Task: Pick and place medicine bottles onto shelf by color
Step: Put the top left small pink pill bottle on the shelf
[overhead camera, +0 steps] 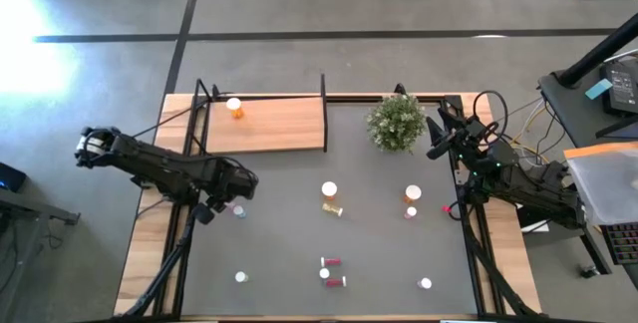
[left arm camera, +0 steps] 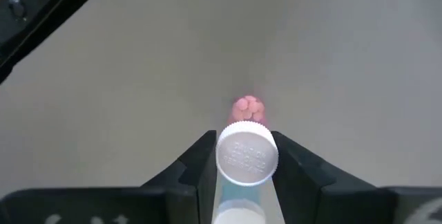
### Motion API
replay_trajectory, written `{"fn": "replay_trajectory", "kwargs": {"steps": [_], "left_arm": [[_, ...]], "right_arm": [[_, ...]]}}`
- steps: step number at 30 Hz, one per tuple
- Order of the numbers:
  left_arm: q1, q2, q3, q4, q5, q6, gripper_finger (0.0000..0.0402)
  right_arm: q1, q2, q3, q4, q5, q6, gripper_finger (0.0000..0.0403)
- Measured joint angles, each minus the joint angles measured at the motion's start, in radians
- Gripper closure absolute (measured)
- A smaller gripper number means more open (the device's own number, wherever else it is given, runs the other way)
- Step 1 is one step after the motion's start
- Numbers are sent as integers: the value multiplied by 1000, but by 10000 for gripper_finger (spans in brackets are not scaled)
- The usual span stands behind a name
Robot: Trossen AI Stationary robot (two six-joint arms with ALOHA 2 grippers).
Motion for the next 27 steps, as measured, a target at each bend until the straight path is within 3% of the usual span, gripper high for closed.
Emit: {"fn": "replay_trajectory", "kwargs": {"steps": [15,27], "left_arm": [[294,18,99,-44,-13,430,309],[510,176,272,-57,-44,799,310]], "right_arm": [[0,0,0,0,0,0,154],[0,0,0,0,0,0,154]]}}
